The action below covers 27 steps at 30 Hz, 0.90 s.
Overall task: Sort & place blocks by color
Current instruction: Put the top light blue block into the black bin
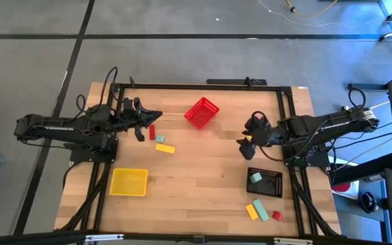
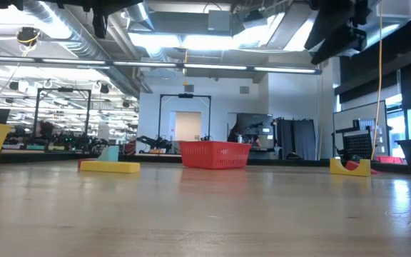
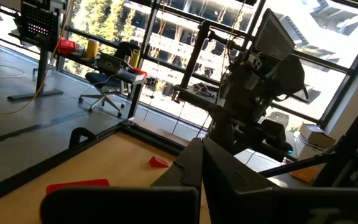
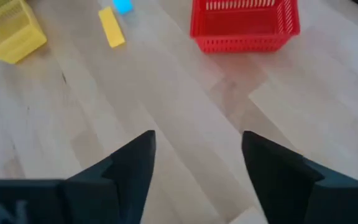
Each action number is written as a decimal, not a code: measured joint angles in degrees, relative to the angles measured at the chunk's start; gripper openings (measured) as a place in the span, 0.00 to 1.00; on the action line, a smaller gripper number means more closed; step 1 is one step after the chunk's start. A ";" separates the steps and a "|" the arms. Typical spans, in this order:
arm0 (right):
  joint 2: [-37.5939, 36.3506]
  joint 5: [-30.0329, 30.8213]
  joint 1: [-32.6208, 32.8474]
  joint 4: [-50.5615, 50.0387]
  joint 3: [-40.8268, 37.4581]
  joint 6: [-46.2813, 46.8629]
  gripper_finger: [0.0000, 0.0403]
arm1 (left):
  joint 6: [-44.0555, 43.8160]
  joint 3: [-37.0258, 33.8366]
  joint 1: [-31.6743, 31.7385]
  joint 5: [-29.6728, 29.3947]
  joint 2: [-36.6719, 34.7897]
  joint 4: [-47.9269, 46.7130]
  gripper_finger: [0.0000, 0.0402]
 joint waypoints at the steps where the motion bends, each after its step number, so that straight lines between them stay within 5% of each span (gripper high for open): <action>1: 0.00 -0.45 -0.20 0.01 0.00 -1.10 0.52 | 0.01 0.00 0.00 0.00 0.00 -0.01 0.00; 8: -1.03 -6.22 -2.29 1.44 -3.28 -5.31 0.05 | 0.05 0.00 0.00 0.55 0.00 -1.75 0.01; 13: -4.23 -8.33 -3.08 5.80 -6.61 -3.74 0.02 | -0.44 0.19 1.66 0.61 1.06 -5.05 0.12; 21: -6.18 -8.15 -4.36 7.74 -6.78 -4.09 0.01 | -0.27 10.89 7.10 6.40 8.86 -36.81 0.43; 27: -6.14 -8.16 -4.34 7.76 -6.78 -4.11 0.00 | 7.50 14.59 9.06 14.39 17.29 -45.37 0.57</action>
